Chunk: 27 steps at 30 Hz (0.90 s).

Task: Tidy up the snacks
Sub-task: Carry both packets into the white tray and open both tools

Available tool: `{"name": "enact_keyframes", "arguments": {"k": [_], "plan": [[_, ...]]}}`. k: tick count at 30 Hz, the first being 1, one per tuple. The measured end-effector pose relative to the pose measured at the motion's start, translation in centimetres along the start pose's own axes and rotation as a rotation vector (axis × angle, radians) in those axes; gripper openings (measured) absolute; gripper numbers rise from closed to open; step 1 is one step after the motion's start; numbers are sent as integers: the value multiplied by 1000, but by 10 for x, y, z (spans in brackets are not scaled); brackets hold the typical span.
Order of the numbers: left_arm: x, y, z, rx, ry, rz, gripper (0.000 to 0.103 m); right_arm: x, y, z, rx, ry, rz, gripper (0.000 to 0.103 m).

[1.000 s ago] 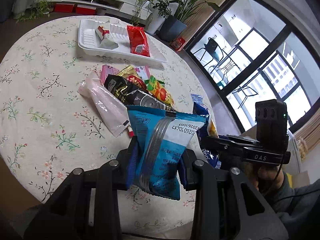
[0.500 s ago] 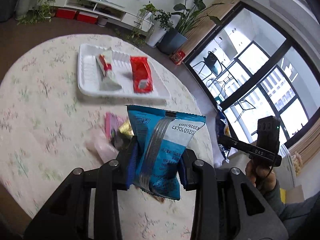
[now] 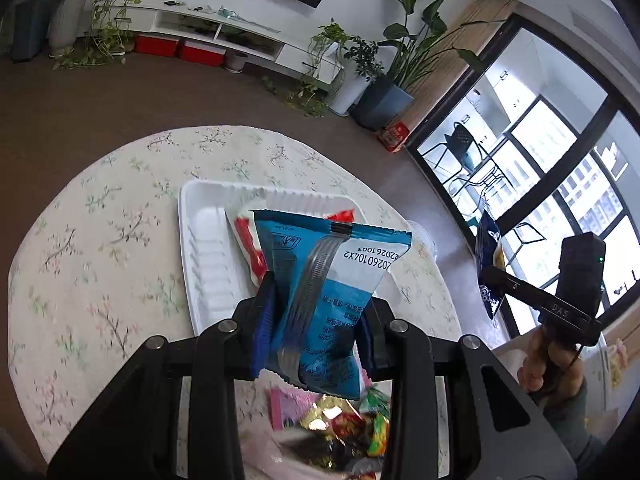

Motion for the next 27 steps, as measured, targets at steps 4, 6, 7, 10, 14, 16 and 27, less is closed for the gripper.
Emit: {"name": "enact_keyframes", "arguments": {"k": [4,6,7,10,14,16,27], "plan": [[-29,13,18,30,30,3,32,-40,13,2,55,-30,40,30],[-44,12,28,42,44,23,32,-62,13,1,64,-31,73,30],[-52,10,32,43,50,36,32,-69,10,-1,61,-40,86,30],[-75,5,43,45,57,60,32,-88,3,8,57,-20,130,30],[-97,2,54,59,81,67,32,-115,-11,47,155,27,184,30],[-104,2,57,60,92,63,32,-131,-15,59,170,32,209,30],[-137,-9,64,32,158,75,33,-181,-31,68,187,-44,288,30]]}}
Point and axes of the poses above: each gripper's, at about its wrist camera, not at the fingertips, and x roughly against the way its jaws point, z to its left, y to its top, the point moved 5 cm from there along -x, roughly the way its jaws point, and after that the axes turned 12 degrees about -z, right-handed, at the moved point
